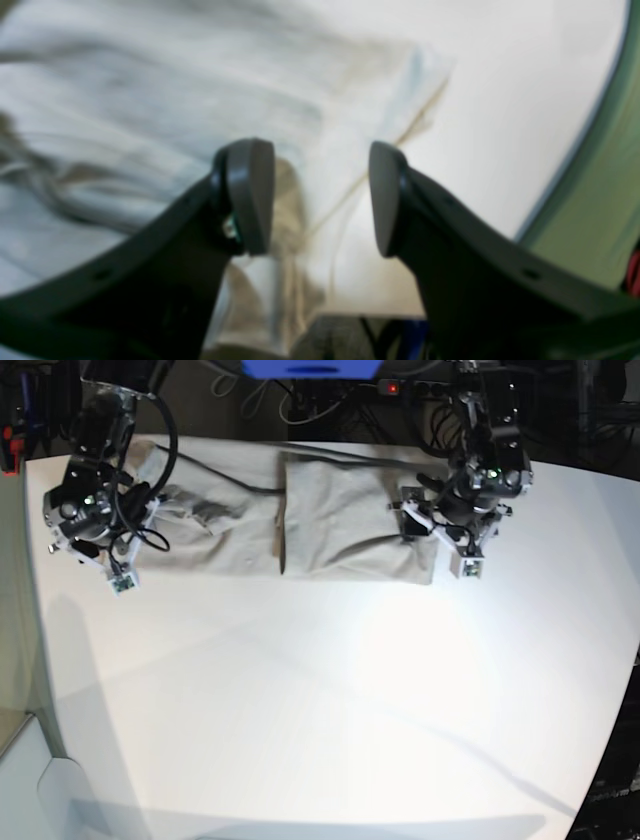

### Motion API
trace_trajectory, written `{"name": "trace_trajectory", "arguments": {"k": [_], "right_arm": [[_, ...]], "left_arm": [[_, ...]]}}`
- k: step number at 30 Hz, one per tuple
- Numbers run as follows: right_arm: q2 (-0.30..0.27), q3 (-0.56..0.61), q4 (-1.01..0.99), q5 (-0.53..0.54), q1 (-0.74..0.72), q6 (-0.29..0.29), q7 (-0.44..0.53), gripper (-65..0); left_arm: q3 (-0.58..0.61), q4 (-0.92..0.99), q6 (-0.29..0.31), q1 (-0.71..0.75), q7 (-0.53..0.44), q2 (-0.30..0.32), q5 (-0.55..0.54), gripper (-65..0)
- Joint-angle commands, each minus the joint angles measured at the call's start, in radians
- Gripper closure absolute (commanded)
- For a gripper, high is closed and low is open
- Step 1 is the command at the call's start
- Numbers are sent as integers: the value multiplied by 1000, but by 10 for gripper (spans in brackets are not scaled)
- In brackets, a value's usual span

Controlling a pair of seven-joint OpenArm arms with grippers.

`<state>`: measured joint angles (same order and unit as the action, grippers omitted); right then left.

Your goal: Layout the t-shirt on the table in an organized manner, then fold the t-shirt properly

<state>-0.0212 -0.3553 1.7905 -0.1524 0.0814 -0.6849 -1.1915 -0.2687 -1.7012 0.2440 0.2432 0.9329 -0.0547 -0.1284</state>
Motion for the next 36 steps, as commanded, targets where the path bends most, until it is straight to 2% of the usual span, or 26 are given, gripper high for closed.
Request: {"name": "trace_trajectory", "arguments": {"k": [1, 4, 6, 7, 14, 24, 33, 36], "right_arm": [[-7, -6, 16, 1, -7, -13, 8, -315], [-4, -18, 16, 1, -7, -13, 5, -317], [5, -20, 16, 1, -7, -13, 5, -334], [7, -26, 16, 1, -7, -13, 5, -346], [22, -52, 15, 3, -7, -13, 5, -401], [70, -49, -36, 3, -21, -13, 9, -401], [70, -50, -189, 6, -64, -13, 14, -397], [70, -50, -189, 61, -64, -13, 6, -391]], "left_arm": [[-2, -3, 4, -8, 18, 6, 14, -282], [-2, 0, 4, -17, 18, 9, 14, -108], [-7, -1, 4, -17, 18, 9, 14, -46], [-20, -1, 4, -17, 18, 9, 14, -36], [-86, -1, 4, -18, 18, 5, 13, -33], [-86, -1, 4, -8, 18, 6, 13, -32], [-86, -6, 4, 0, 18, 5, 13, -32], [-86, -6, 4, 0, 18, 5, 13, -32]]}}
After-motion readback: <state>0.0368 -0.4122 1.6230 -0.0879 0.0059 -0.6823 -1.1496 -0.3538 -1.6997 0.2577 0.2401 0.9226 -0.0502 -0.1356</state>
